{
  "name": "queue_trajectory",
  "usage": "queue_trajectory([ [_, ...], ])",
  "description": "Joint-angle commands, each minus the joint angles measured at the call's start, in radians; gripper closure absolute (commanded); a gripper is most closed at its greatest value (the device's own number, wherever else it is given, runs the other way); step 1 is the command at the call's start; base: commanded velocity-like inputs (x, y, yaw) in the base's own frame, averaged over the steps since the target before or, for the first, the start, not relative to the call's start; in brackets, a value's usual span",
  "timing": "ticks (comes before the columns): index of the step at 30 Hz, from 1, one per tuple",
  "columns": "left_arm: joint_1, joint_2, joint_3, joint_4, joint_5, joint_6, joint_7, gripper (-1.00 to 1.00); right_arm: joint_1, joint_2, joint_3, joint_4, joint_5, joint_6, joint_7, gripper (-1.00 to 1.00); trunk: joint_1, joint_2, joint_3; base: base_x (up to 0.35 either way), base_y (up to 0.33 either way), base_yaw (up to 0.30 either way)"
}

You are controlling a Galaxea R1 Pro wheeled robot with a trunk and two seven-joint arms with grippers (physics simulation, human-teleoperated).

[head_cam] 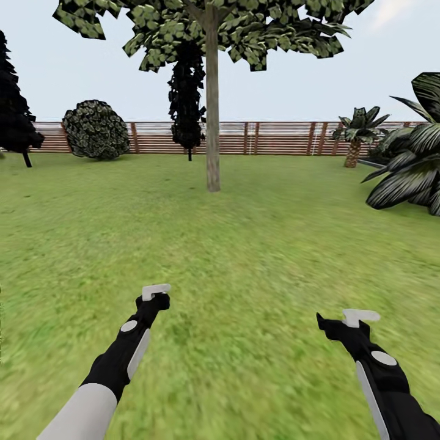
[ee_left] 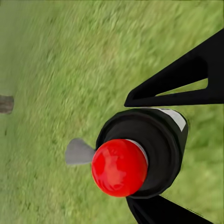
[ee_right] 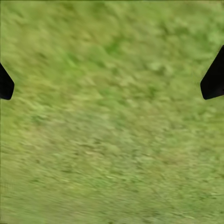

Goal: In the garden, pick up the pesticide atomizer on the floor and spray pesticide onto both trees until each tree trunk is fully covered.

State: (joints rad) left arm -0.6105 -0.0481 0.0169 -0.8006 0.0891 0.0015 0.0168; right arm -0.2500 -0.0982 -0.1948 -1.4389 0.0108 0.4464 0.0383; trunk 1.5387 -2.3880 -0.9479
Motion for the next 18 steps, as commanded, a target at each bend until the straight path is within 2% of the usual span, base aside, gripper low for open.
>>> queue_trajectory([
  [1, 0.0, 0.0, 0.0, 0.0, 0.0, 0.0, 0.0, 1.0, 0.0, 0.0, 0.0, 0.0, 0.0, 0.0, 0.0, -1.0, 0.0, 0.0, 0.0, 0.327, 0.072, 0.101],
  [18, 0.0, 0.0, 0.0, -0.001, 0.0, 0.0, 0.0, 1.0, 0.0, 0.0, 0.001, 0.001, -0.002, 0.0, 0.001, -1.0, 0.0, 0.0, 0.0, 0.327, 0.072, 0.009],
])
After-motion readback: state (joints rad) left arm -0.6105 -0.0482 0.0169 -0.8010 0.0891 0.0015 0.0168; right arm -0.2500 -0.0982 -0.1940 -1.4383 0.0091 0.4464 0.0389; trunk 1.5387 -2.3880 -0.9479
